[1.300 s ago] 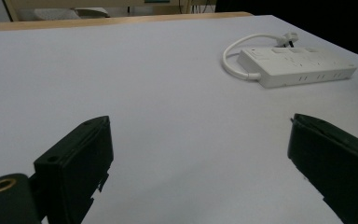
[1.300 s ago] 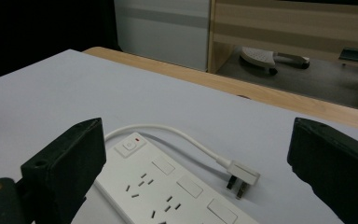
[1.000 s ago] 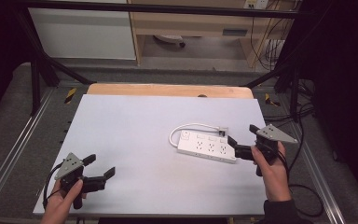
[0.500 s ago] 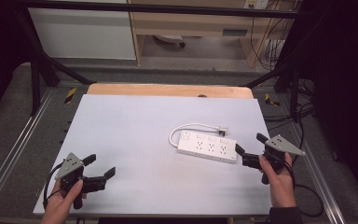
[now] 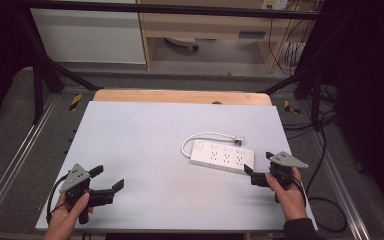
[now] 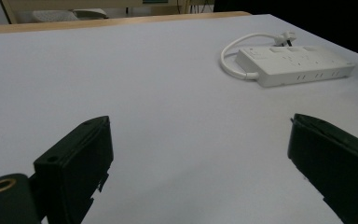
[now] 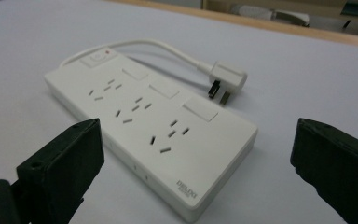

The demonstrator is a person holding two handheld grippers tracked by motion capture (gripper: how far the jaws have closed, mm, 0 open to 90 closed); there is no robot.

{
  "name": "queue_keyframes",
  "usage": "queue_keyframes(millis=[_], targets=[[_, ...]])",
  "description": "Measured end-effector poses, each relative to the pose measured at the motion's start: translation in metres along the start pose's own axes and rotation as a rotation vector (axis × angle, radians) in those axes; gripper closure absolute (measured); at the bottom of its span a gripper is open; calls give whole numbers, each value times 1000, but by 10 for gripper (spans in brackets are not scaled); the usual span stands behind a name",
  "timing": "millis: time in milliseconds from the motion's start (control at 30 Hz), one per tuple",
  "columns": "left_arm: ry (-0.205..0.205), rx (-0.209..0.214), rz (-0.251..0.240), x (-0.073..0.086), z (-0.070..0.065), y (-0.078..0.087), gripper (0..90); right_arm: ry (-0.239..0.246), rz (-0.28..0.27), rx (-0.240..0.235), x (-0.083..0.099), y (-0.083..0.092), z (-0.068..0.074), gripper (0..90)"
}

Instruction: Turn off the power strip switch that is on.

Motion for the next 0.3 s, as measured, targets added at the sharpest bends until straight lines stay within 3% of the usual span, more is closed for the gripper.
queue_keyframes(millis=[200, 300], targets=[[-3, -1, 2, 0, 0, 0, 65, 14, 107, -15, 18, -9, 3, 34], [-2, 0, 1, 0, 0, 0, 65, 37, 166, 42, 24, -7, -6, 34]])
Point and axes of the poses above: each handheld gripper's, and its own axes: y roughly backward along the jaws, x roughly out of its underside, z roughly to its left, the point moved 8 cm from there along -y, roughly forward along the jaws, and after that the axes turned 1 degree about -z, right-handed, at the moved point
